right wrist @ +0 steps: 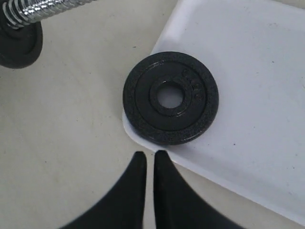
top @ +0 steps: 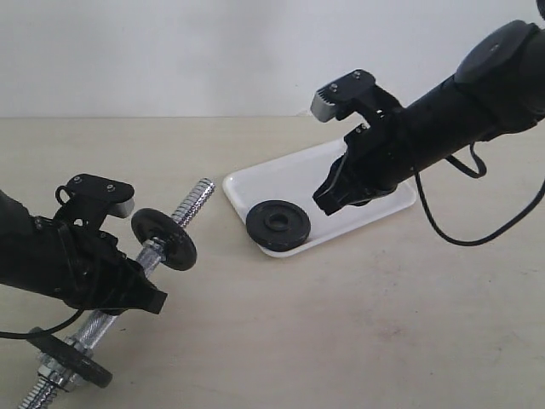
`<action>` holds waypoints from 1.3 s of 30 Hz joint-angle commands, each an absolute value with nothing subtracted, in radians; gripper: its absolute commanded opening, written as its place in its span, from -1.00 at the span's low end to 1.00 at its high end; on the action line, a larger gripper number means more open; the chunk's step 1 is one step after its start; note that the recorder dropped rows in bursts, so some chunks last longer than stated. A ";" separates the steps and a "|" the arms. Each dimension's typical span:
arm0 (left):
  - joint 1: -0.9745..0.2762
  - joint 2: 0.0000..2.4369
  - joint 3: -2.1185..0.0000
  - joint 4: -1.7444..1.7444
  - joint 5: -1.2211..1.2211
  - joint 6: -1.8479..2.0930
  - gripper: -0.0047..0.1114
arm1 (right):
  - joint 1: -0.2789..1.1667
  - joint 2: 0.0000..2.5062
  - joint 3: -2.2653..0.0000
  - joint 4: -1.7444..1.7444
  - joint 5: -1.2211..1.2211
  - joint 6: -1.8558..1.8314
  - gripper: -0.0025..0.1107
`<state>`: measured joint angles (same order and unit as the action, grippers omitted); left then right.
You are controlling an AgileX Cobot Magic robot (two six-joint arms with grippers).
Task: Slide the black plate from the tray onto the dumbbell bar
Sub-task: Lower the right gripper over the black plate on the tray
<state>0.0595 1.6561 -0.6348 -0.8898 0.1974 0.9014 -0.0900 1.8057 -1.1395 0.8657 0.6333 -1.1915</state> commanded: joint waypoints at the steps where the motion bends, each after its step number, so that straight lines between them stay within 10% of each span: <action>1: 0.057 1.597 -0.665 -0.914 0.120 0.907 -0.85 | -0.081 1.842 -1.170 0.838 0.611 -1.169 -0.96; 10: 0.057 1.562 -0.665 -0.918 0.095 0.907 -0.85 | -0.023 1.892 -1.218 0.777 0.640 -1.083 -0.82; 17: 0.057 1.562 -0.665 -0.918 0.095 0.907 -0.85 | 0.032 1.939 -1.273 0.660 0.591 -0.920 -0.13; 29: 0.058 1.560 -0.665 -0.918 0.083 0.907 -0.85 | 0.032 1.946 -1.280 0.644 0.446 -0.896 0.49; 39: 0.058 1.560 -0.665 -0.918 0.076 0.907 -0.85 | 0.041 1.946 -1.280 0.709 0.406 -0.896 0.52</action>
<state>0.0595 1.6059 -0.6348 -0.8920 0.1540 0.9014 0.0297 1.9464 -1.2750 0.6877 0.4236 -0.8989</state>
